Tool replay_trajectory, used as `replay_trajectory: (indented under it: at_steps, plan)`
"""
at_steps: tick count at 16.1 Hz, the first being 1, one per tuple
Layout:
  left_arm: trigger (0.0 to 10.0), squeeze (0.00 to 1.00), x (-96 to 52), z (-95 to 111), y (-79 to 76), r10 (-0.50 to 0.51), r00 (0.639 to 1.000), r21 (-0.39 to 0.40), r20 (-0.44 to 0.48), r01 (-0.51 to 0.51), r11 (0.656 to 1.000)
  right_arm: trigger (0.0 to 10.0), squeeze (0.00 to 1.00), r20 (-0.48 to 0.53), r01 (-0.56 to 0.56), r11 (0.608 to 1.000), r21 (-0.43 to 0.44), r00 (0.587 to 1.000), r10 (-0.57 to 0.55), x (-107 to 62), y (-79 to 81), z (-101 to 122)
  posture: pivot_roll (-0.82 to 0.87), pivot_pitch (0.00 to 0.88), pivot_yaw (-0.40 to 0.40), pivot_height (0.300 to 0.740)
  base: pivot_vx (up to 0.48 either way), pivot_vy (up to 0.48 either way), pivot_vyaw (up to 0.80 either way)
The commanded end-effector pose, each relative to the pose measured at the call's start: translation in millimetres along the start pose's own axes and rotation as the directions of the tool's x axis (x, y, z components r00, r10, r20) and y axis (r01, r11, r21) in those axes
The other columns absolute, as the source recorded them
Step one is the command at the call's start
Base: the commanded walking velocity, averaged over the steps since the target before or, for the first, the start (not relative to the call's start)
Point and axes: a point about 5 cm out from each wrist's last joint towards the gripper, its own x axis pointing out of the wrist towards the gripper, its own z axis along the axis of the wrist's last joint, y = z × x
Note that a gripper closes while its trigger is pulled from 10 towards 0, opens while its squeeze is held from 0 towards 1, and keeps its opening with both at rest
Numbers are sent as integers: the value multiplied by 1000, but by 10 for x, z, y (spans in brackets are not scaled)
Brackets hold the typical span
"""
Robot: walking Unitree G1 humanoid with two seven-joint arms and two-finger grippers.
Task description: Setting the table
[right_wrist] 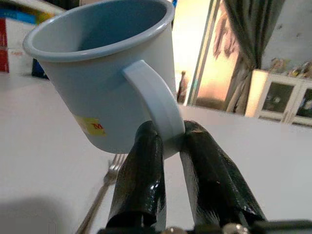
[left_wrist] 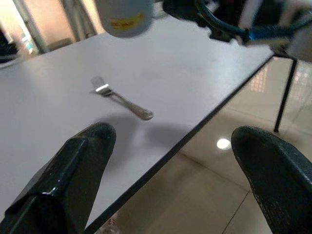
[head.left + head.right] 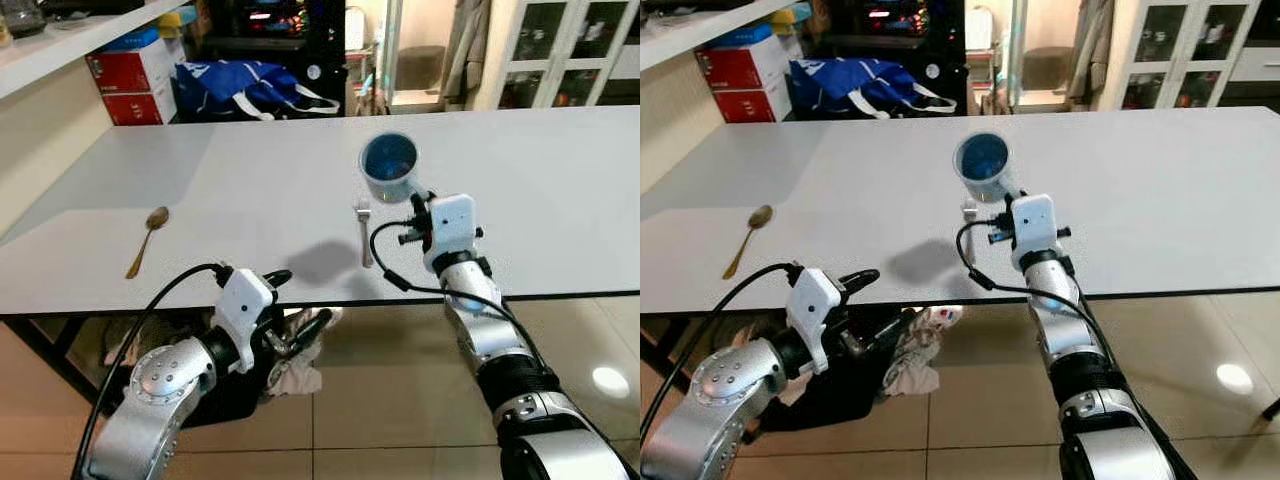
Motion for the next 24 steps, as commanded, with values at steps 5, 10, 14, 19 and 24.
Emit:
replay_trajectory:
  at_steps: [5,10,14,19,24]
  plan:
    - [10000,0,-64,-10,-23,36,999,-14,-11,-36,999,0,0,29,-14,1000,6,999,14,86,29,63,9,0,51,740,371,304,0]
    - [10000,0,-58,-3,-42,13,1000,30,-10,-12,999,0,0,64,2,1000,-3,998,-2,130,35,121,9,0,55,740,429,151,0]
    - [10000,0,-12,34,-77,-18,1000,80,-16,19,997,0,0,74,23,1000,-6,997,-23,160,1,150,7,0,59,740,473,0,0]
    - [10000,0,-7,68,-79,-9,1000,76,-3,9,997,0,0,59,52,998,18,997,-53,272,-45,246,5,0,58,740,0,0,0]
    - [10000,0,-22,66,-90,-3,1000,59,-5,3,998,0,0,-10,85,995,46,996,-85,398,-133,318,11,0,54,740,0,0,0]
